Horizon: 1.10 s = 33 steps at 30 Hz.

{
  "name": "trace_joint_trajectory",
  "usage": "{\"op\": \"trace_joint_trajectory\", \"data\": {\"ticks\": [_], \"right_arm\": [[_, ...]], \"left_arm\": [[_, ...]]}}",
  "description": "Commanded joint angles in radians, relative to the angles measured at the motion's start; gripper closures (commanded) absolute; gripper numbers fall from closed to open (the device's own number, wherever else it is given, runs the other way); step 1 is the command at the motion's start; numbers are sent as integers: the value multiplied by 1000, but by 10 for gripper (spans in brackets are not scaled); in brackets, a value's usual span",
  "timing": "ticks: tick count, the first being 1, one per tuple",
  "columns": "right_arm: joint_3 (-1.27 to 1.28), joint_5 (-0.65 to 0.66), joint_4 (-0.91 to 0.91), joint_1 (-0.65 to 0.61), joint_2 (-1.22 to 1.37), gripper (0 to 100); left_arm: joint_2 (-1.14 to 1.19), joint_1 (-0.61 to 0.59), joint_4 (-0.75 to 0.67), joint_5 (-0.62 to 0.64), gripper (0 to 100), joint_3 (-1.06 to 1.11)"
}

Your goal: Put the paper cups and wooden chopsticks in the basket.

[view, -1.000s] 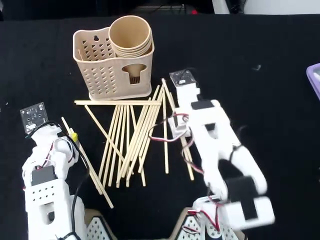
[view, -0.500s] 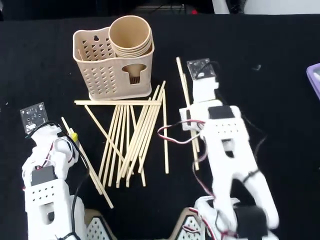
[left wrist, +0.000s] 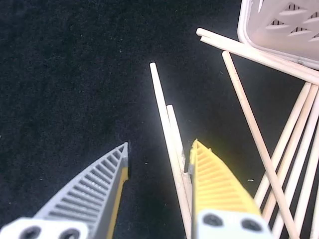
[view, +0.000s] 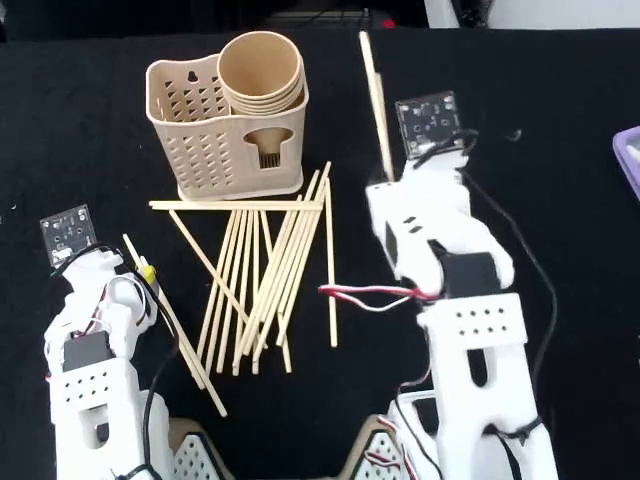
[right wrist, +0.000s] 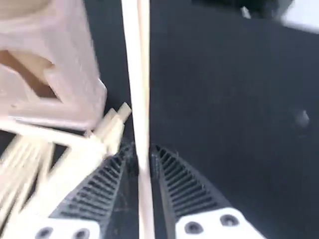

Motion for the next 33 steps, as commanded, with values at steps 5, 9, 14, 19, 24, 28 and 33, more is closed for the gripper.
{"op": "trace_joint_trajectory", "data": {"ticks": [5,9,14,19,24,28,33], "right_arm": [[-236,-68,-32,-195,-35,988],[-363,-135,-57,-302,-19,988],[-417,-137,-245,-384,113,988],[-464,-137,-539,-411,306,988],[-624,-137,-678,-416,527,988],[-822,-137,-667,-416,696,988],[-1023,-141,-618,-437,852,988]], "left_arm": [[-17,-4,-18,11,798,-7],[-17,-4,-18,11,798,-7],[-17,-4,-17,11,798,-7],[-17,-4,-17,11,798,-7],[-17,-4,-17,11,798,-7],[-17,-4,-17,11,798,-7],[-17,-4,-17,11,798,-7]]}}
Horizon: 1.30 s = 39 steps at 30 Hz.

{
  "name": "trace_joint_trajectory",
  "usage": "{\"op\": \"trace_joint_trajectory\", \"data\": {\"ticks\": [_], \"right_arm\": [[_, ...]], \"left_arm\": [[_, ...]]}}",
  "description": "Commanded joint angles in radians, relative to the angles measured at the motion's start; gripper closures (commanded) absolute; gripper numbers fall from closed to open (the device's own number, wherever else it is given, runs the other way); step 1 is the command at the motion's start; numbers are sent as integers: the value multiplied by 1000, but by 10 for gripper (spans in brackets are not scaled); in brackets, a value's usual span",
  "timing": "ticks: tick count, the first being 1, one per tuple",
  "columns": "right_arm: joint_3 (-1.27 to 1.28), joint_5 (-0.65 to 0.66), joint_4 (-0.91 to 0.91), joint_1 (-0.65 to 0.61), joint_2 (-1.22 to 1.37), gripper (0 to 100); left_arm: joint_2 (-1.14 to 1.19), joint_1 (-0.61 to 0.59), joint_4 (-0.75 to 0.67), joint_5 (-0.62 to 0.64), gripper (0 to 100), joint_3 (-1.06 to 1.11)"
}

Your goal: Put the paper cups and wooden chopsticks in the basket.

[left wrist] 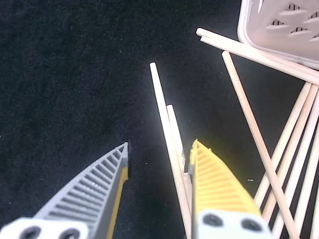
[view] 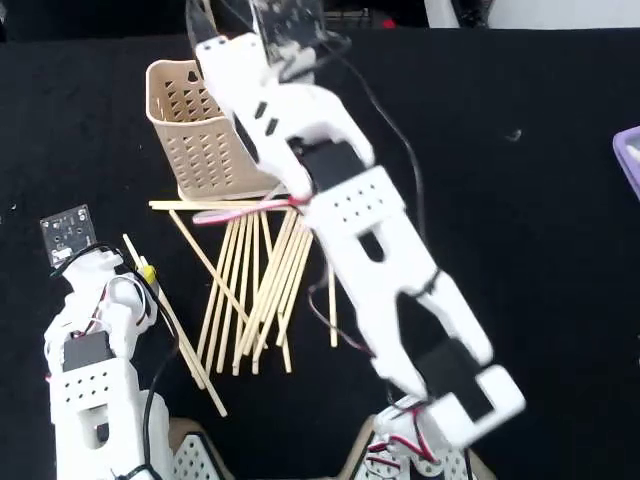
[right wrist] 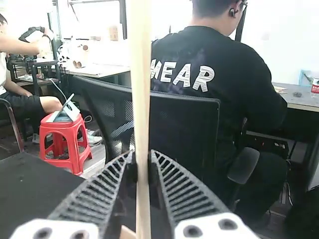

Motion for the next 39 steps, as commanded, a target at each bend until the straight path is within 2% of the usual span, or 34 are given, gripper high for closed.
{"op": "trace_joint_trajectory", "data": {"ticks": [1,5,18,23,27,36,39], "right_arm": [[-182,-6,52,-38,61,988],[-255,-6,149,-71,136,988],[-196,-5,167,-51,294,987],[-124,-5,229,-51,237,962],[-122,-12,345,-49,185,805],[-113,-6,379,-46,-51,869],[-113,-5,508,-46,-165,887]], "left_arm": [[-17,-4,-17,11,798,-7],[-17,-4,-17,11,798,-7],[-17,-7,-18,11,798,1],[-18,-4,-20,11,798,2],[-18,-4,-25,11,798,2],[-18,-4,-25,11,798,2],[-18,-5,-25,11,798,2]]}}
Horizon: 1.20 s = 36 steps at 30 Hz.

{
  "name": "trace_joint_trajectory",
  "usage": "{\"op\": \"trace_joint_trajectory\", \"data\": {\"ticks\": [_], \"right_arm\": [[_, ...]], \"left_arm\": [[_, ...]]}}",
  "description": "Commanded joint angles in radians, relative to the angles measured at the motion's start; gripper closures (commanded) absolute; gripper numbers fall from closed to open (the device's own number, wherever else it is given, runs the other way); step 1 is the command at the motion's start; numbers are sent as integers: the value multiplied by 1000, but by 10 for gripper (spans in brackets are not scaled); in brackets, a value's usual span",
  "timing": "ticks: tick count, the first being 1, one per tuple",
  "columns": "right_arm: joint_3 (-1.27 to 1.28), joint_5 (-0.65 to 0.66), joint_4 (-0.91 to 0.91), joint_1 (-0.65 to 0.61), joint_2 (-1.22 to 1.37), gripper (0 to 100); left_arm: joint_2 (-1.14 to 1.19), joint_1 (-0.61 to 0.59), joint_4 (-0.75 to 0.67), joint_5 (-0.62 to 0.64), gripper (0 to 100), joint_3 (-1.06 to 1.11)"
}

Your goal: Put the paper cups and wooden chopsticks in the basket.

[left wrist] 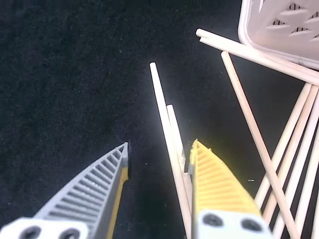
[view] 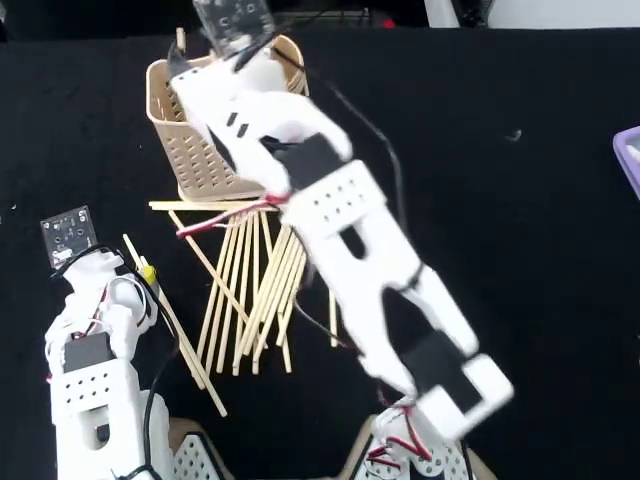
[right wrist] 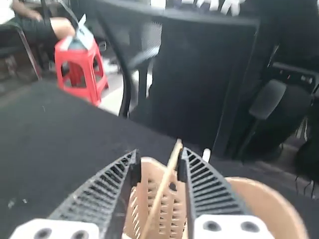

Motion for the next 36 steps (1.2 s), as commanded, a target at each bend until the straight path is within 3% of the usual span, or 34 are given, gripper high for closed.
{"op": "trace_joint_trajectory", "data": {"ticks": [1,6,10,15,18,21,27,34,36], "right_arm": [[-7,0,161,11,-182,902],[22,2,559,12,-259,977],[171,2,707,6,-240,915],[495,-8,580,6,-140,767],[634,-23,399,11,-38,773],[657,-123,293,12,67,799],[549,-256,324,12,214,804],[516,-255,450,12,292,809],[522,-255,465,12,278,850]], "left_arm": [[-12,-7,-15,11,798,-10],[-12,-7,-15,11,798,-10],[-12,-5,-15,11,798,-10],[-12,-5,-15,11,798,-10],[-12,-5,-15,11,798,-10],[-12,-5,-15,11,798,-10],[-12,-7,-15,11,798,-10],[-12,-5,-15,11,798,-10],[-12,-5,-15,11,798,-10]]}}
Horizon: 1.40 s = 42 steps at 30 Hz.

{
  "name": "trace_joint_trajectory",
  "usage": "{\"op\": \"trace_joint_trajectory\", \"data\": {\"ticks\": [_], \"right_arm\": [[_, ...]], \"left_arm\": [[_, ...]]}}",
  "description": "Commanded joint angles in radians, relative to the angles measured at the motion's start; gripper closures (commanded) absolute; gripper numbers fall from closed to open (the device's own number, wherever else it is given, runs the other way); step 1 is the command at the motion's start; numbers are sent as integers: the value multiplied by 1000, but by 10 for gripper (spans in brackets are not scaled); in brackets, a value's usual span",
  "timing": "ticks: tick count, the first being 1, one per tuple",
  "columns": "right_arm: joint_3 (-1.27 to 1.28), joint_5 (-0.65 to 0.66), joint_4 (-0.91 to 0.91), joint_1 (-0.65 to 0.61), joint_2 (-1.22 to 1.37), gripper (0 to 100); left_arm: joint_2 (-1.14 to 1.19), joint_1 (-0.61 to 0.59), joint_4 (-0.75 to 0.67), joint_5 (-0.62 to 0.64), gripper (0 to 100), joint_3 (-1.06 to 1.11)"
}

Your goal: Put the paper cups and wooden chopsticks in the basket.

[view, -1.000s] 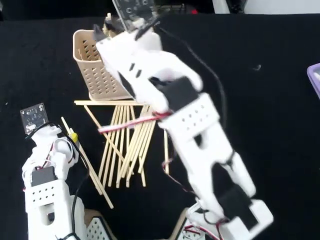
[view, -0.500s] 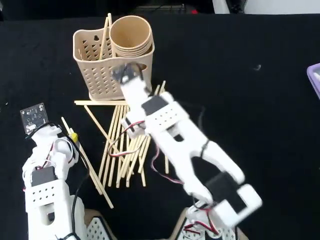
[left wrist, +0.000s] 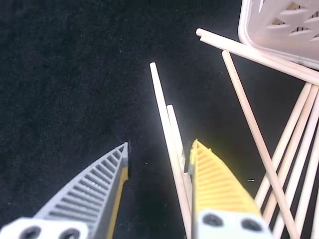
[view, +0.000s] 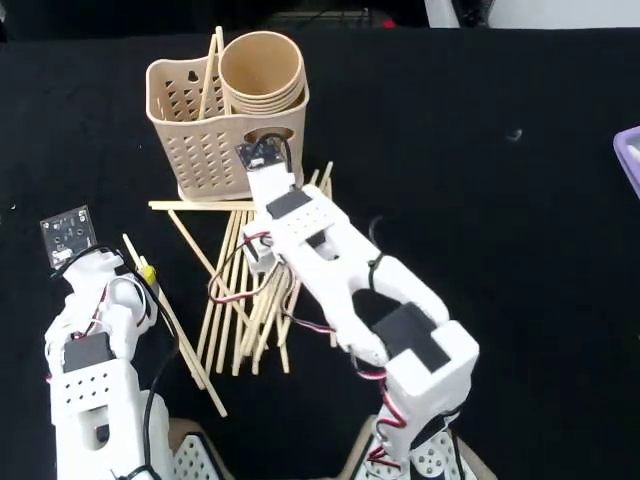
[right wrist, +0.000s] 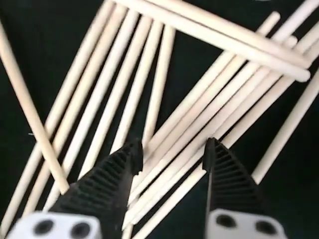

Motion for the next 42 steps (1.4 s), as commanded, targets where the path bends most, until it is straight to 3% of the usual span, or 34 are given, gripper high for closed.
{"op": "trace_joint_trajectory", "data": {"ticks": [1,5,14,24,28,33,40,42], "right_arm": [[7,-8,38,8,-13,880],[13,-6,46,8,-68,964],[191,133,44,31,-380,987],[315,422,86,253,-707,988],[332,594,133,416,-713,988],[440,723,-2,605,-641,987],[590,730,-207,595,-538,980],[588,730,-204,578,-521,929]], "left_arm": [[-12,-5,-15,11,798,-10],[-12,-10,-15,11,798,-10],[-12,-12,-15,11,798,-10],[-12,-12,-15,11,798,-10],[-12,-12,-15,11,798,-10],[-12,-12,-15,11,798,-10],[-12,-8,-15,11,798,-10],[-12,-10,-15,11,798,-10]]}}
